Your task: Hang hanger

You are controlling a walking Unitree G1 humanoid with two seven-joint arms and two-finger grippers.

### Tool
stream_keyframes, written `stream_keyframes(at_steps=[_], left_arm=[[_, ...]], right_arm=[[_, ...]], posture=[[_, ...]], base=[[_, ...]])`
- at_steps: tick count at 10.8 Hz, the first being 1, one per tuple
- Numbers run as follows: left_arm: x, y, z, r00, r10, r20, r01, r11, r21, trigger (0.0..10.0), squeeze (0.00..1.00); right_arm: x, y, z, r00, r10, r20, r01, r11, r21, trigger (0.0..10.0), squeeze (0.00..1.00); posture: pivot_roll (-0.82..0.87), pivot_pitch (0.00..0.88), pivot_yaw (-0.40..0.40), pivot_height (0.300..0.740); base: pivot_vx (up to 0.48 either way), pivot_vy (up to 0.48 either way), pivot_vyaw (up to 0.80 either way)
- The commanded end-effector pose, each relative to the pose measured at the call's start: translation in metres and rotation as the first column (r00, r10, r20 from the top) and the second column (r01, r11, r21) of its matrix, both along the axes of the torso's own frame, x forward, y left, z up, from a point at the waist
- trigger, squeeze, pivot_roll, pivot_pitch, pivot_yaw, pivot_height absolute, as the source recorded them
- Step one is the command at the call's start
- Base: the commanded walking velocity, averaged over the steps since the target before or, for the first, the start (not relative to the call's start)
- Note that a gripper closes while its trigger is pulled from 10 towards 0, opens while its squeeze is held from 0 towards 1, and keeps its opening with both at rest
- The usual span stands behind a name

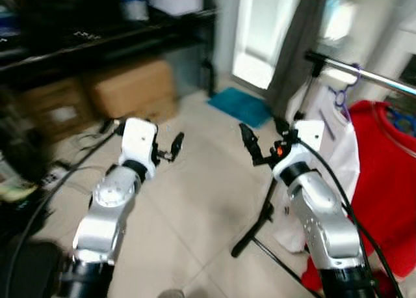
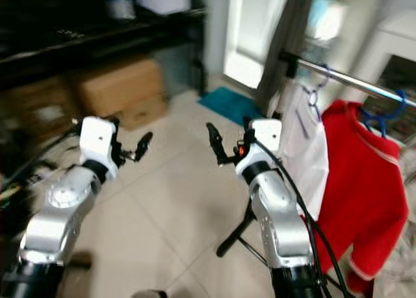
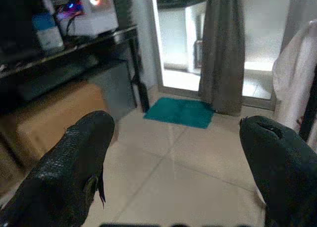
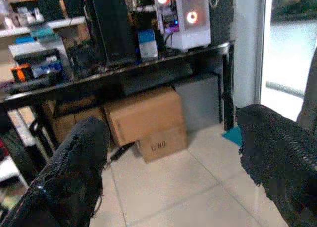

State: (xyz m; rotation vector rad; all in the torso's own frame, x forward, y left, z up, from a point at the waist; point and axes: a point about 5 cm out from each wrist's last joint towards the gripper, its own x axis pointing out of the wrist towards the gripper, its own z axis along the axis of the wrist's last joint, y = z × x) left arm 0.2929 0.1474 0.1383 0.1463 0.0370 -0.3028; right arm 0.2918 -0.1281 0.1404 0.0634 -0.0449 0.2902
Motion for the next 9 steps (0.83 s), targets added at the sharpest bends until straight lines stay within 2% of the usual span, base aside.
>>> stream_keyframes(at_steps=[1,3,4,5,7,9], left_arm=[[0.001,-0.003,0.003,1.000,-0.011,0.006,0.010,1.000,0.009,10.0,0.00],[0.003,-0.003,0.003,1.000,-0.012,0.005,0.012,1.000,0.007,10.0,0.00],[0.004,-0.002,0.008,1.000,-0.002,0.017,0.002,1.000,0.011,10.0,0.00],[0.002,0.002,0.010,1.000,0.002,0.026,-0.002,1.000,-0.001,10.0,0.00],[0.004,0.011,0.011,1.000,0.012,0.028,-0.011,1.000,-0.012,10.0,0.00],[0.005,0.004,0.017,0.998,-0.029,0.058,0.031,0.999,-0.035,10.0,0.00]], right_arm=[[0.001,-0.006,0.002,0.998,-0.058,0.009,0.058,0.998,-0.007,10.0,1.00],[-0.001,-0.008,0.003,0.997,-0.082,-0.007,0.082,0.997,0.006,10.0,1.00],[0.001,-0.010,-0.001,0.997,-0.071,-0.003,0.071,0.997,-0.001,10.0,0.53],[0.004,-0.006,-0.002,0.998,-0.063,0.000,0.063,0.998,-0.026,10.0,0.00],[0.006,-0.002,-0.005,0.992,-0.084,-0.093,0.090,0.994,0.063,10.0,0.00],[0.007,-0.004,-0.001,0.994,-0.099,-0.045,0.101,0.994,0.044,10.0,0.00]], posture=[[0.03,0.014,0.001,0.740],[0.04,0.016,-0.002,0.740],[0.07,0.017,-0.011,0.740],[0.07,0.015,-0.011,0.740],[0.07,0.006,-0.002,0.740],[0.08,0.006,-0.006,0.740]], base=[[0.000,-0.431,0.00],[0.000,-0.428,0.00],[0.000,-0.416,0.00],[0.000,0.000,0.00],[0.000,0.000,-0.27],[0.000,0.000,-0.70]])
